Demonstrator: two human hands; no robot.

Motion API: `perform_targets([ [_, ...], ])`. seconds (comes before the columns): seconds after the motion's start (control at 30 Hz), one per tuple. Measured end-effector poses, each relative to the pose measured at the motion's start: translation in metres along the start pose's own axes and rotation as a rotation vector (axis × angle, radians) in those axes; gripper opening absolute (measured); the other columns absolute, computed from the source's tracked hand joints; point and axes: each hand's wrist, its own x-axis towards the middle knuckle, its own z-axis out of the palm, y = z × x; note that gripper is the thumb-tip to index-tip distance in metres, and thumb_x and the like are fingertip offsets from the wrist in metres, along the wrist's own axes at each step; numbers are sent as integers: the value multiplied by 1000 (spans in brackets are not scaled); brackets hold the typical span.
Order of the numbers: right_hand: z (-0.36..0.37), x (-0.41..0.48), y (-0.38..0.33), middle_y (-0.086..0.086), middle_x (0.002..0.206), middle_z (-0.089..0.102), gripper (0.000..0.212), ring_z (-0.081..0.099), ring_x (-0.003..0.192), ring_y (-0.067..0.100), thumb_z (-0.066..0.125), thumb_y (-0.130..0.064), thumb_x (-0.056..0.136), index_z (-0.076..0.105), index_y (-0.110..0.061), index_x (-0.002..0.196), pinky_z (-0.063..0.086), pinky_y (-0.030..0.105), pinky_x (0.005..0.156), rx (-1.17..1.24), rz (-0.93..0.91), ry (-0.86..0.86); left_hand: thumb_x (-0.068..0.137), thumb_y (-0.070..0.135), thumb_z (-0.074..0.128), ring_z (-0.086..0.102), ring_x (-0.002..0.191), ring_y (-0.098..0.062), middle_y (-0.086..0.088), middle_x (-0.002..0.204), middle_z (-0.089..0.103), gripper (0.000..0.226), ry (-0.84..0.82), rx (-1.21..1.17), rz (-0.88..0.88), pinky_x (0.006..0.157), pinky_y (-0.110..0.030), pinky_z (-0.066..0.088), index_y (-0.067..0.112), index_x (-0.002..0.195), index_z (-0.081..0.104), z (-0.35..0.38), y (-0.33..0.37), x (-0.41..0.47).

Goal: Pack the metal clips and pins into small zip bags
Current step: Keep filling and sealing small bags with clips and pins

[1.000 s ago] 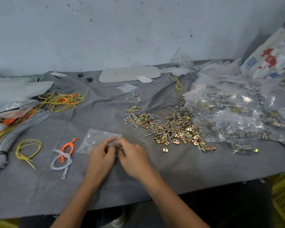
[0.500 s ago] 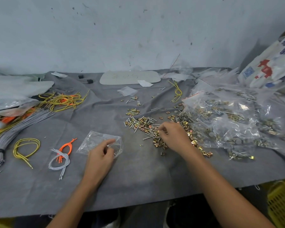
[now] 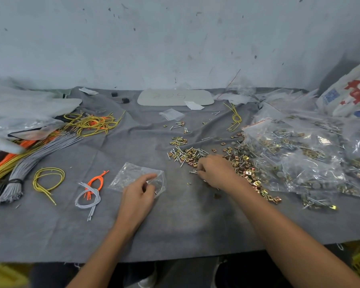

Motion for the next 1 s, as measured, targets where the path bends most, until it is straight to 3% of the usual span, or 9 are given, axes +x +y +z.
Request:
perform_targets([
  [0.13,-2,3,-1,5,120,61,23,54,115,32,56,-38,98,64,-20,109,43,41,97,-48,19,-33,90,11,52,49,55,-4,7,61,58,38,6,1,1,59,-21,40,27,119,72,0,2,-1],
  [0.23,1,4,-3,7,119,63,21,53,114,31,51,-31,99,64,-18,107,43,42,98,-83,-21,-10,91,7,53,50,55,-3,6,61,58,38,12,11,0,58,-19,40,25,119,72,-1,3,-1],
  [0.37,8,0,-7,9,119,61,25,52,114,32,47,-29,98,62,-13,110,43,43,98,-64,-26,23,84,22,48,53,59,-5,1,67,65,43,8,-11,-2,62,-21,43,23,119,73,-2,6,-2],
  [0.57,9,3,-18,11,123,61,27,51,117,32,44,-27,99,61,-14,115,41,43,98,-66,-26,-6,91,4,54,51,55,-3,3,65,62,39,10,18,1,57,-13,38,24,119,72,-1,2,0],
  [0.67,11,4,-25,12,127,60,29,51,119,33,42,-24,100,59,-12,119,40,43,100,-85,-31,0,90,5,54,54,59,-3,2,69,66,39,12,19,5,61,-17,42,24,118,73,0,2,0],
  [0.77,15,0,-40,13,126,60,29,51,117,34,42,-25,99,58,-10,117,38,44,100,-68,-71,-6,84,21,49,59,65,-6,0,73,69,41,8,1,-14,67,-25,47,24,118,73,-1,6,-1],
  [0.87,24,-11,-56,10,122,60,26,51,114,32,42,-29,100,56,-12,113,37,45,100,9,-88,71,78,28,45,59,65,-6,0,73,69,48,-2,-16,-25,67,-25,47,25,118,72,-2,8,-2],
  [1.0,45,-32,-74,2,111,60,15,52,105,25,45,-30,102,53,-17,106,39,39,92,202,-47,260,84,21,49,60,66,-5,0,73,69,41,13,-3,-9,65,-19,46,26,117,72,-1,5,-1],
])
